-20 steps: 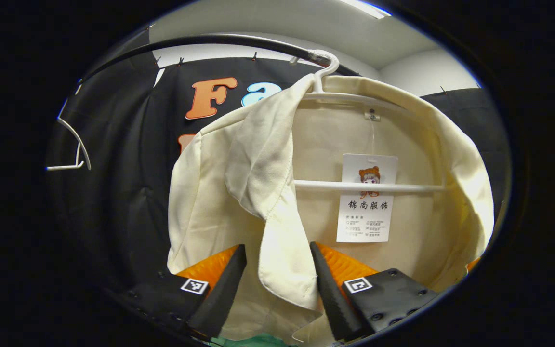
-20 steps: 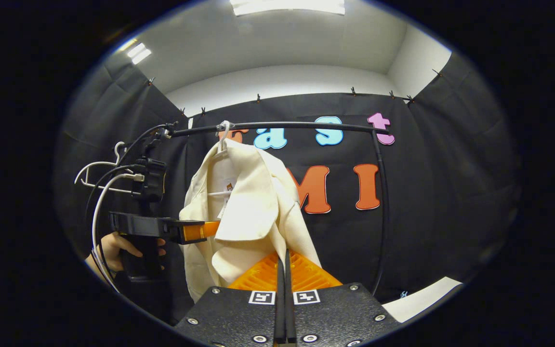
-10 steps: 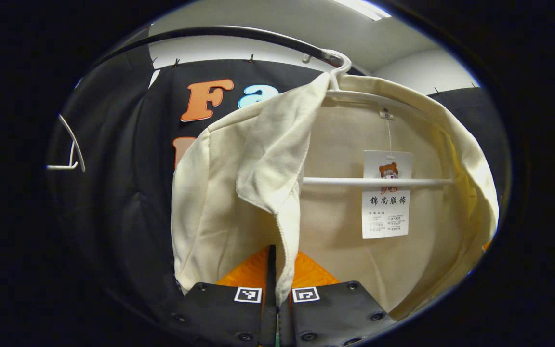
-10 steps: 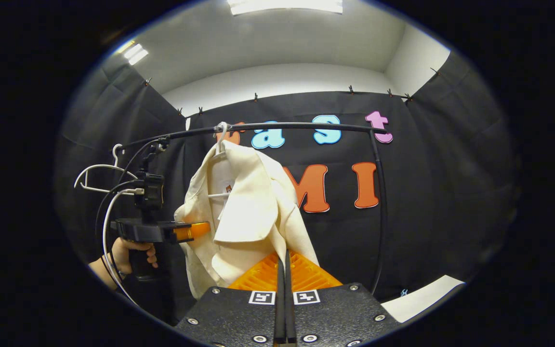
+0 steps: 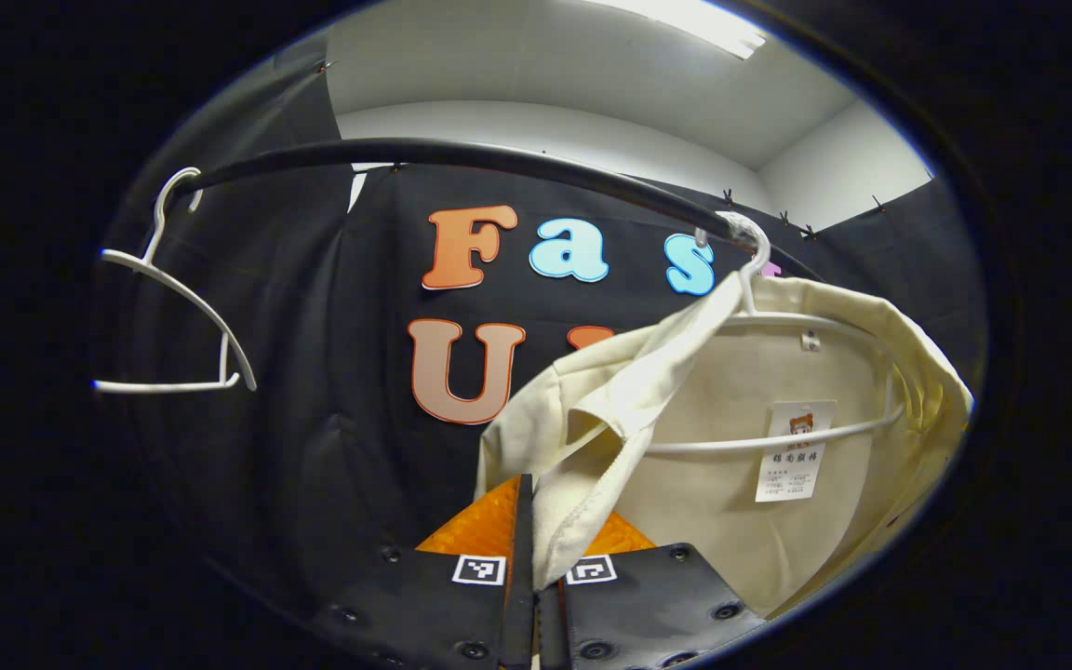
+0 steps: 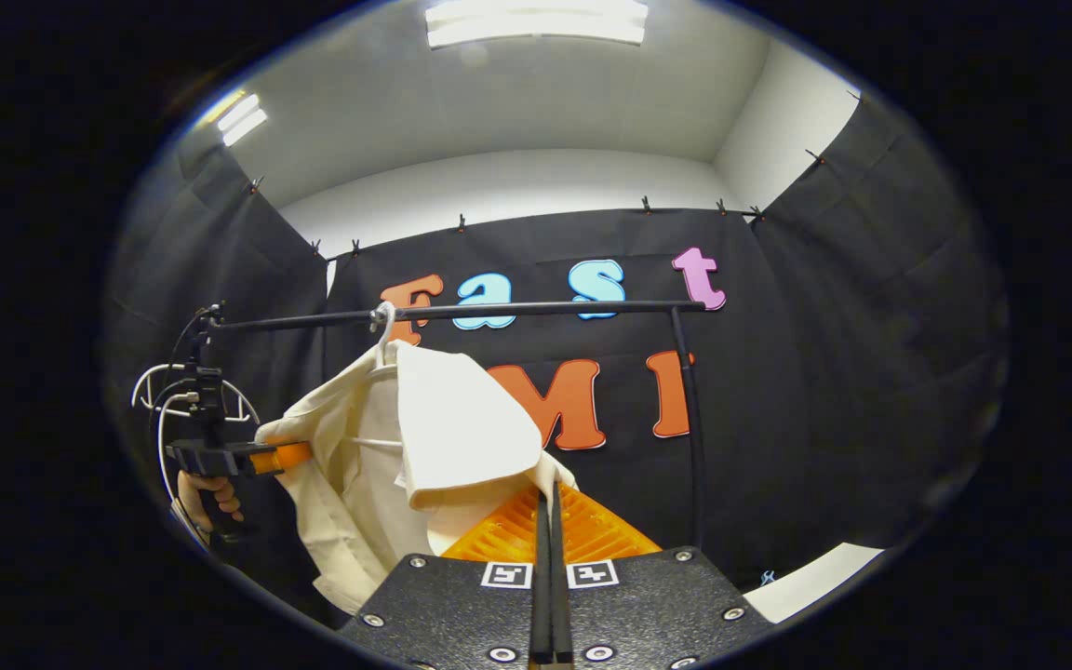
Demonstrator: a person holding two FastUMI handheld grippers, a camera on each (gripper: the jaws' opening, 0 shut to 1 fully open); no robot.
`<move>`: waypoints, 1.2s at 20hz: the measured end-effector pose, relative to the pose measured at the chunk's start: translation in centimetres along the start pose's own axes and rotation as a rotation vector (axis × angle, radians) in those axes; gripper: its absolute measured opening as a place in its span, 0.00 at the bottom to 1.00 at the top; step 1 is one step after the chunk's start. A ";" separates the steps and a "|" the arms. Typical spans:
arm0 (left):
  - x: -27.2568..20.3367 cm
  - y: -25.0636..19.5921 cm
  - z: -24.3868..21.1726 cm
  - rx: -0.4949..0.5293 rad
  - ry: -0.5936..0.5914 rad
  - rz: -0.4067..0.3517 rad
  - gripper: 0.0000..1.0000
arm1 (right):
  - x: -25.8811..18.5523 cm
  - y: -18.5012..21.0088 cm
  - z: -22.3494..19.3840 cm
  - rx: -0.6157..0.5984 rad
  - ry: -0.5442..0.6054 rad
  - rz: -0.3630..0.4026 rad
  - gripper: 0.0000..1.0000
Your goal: Grasp the clothes on the hanger with both hands and then place them into the laundry hamper below.
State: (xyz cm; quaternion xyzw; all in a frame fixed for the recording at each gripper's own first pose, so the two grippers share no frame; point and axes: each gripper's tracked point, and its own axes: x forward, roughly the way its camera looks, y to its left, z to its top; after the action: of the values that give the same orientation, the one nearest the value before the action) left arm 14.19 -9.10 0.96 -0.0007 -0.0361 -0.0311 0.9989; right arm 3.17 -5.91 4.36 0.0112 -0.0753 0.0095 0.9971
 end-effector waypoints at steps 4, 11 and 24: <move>-0.5 3.2 4.8 0.038 -0.079 0.052 0.10 | 1.3 -1.9 2.3 0.012 -0.034 -0.034 0.00; -0.2 5.1 8.7 0.143 -0.166 0.128 0.10 | 4.4 -4.3 5.1 -0.036 -0.057 -0.096 0.00; 3.1 11.3 1.3 0.122 -0.053 0.215 0.10 | 7.9 -0.9 -4.9 0.060 0.073 0.007 0.00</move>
State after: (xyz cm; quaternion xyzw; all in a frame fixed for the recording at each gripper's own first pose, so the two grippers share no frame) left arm 17.92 1.94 2.53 0.0552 -0.0641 0.0787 0.9933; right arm 11.68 -6.57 0.71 0.0403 -0.0385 0.0158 0.9983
